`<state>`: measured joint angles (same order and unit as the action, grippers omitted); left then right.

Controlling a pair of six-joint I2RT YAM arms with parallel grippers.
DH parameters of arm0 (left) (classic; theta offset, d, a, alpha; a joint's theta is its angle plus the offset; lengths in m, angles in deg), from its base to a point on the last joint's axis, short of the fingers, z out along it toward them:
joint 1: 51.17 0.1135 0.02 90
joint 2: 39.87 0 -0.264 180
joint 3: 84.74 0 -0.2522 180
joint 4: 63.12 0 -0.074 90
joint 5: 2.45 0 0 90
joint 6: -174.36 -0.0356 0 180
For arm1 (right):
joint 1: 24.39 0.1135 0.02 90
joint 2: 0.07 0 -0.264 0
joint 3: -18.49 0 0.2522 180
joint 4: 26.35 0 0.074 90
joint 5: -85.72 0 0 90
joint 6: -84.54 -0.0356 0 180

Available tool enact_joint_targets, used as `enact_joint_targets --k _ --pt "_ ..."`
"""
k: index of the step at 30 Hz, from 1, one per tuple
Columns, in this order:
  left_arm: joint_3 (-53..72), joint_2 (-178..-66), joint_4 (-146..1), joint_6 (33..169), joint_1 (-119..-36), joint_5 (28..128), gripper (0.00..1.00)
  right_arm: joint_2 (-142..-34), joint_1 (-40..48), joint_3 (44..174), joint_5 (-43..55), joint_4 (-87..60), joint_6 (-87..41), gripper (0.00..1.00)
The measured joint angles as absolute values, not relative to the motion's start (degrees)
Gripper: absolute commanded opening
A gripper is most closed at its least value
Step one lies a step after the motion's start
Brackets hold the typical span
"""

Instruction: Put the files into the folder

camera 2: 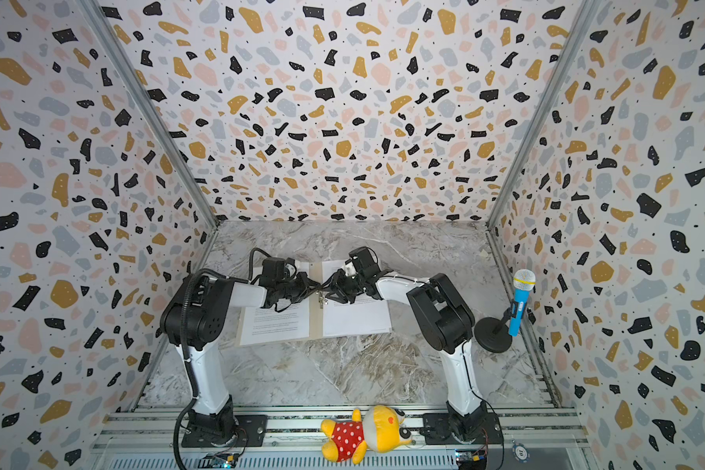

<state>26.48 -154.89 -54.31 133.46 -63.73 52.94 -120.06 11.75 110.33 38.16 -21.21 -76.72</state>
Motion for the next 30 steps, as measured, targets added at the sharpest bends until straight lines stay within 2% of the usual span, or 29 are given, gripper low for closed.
enact_joint_targets --k 21,30 --pt "26.37 -154.85 -54.79 131.50 -63.75 53.18 0.06 -123.16 13.25 110.86 40.13 -26.78 -86.01 0.35" --pt "26.15 -154.85 -55.29 131.06 -63.75 53.22 0.06 -124.03 13.30 111.08 40.13 -26.83 -86.97 0.24"
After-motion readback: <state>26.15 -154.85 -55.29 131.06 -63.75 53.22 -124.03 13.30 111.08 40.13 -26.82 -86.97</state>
